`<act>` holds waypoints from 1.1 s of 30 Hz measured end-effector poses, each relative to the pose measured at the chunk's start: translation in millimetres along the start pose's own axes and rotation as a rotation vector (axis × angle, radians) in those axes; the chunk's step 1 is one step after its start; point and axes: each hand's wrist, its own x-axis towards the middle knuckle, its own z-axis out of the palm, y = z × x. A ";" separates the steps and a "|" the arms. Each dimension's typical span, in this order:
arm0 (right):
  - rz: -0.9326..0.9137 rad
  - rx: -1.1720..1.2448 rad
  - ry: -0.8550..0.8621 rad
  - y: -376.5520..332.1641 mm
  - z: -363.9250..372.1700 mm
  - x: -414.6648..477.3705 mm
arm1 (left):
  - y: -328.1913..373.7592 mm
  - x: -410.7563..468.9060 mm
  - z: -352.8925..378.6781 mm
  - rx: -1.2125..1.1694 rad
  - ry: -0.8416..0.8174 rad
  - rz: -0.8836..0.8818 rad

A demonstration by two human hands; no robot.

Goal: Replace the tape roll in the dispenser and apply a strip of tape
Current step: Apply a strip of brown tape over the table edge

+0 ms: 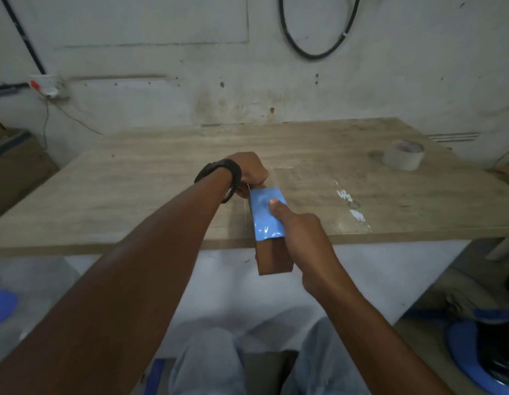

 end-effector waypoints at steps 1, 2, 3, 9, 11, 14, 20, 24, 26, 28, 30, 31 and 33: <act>0.005 -0.003 -0.002 2.3 -0.3 -4.4 | -1.2 -4.2 3.6 0.005 -0.002 0.002; 0.009 -0.006 -0.004 5.9 -0.4 -8.2 | -2.0 -8.4 7.0 0.009 -0.003 0.007; 0.010 -0.006 -0.007 8.5 -0.9 -11.7 | -2.1 -13.1 9.9 0.013 0.002 0.008; 0.010 -0.005 -0.015 20.2 2.0 -29.5 | -3.7 -34.3 17.4 0.043 0.073 0.051; 0.017 -0.008 -0.021 25.1 2.9 -32.6 | -5.6 -35.5 16.2 0.056 0.094 0.044; 0.009 -0.012 -0.027 33.2 2.9 -36.9 | -9.3 -35.4 15.8 0.005 0.068 0.017; 0.024 -0.032 -0.025 49.4 -1.5 -45.0 | -14.9 -27.5 32.7 0.124 0.073 0.079; 0.032 -0.019 -0.009 54.4 -0.2 -44.9 | -18.4 -24.5 35.8 0.162 0.100 0.109; 0.029 -0.015 -0.002 56.3 1.3 -44.5 | -21.2 -23.7 35.9 0.150 0.104 0.121; 0.035 -0.007 0.002 58.6 2.5 -44.7 | -25.1 -24.6 36.9 0.128 0.103 0.145; 0.035 0.001 0.001 61.2 3.3 -44.8 | -30.5 -26.1 38.5 0.124 0.094 0.205; 0.033 0.006 0.000 62.3 3.6 -45.5 | -32.8 -28.7 38.5 0.111 0.090 0.241; 0.030 0.004 -0.003 64.7 4.6 -47.5 | -37.3 -33.4 37.2 0.067 0.082 0.280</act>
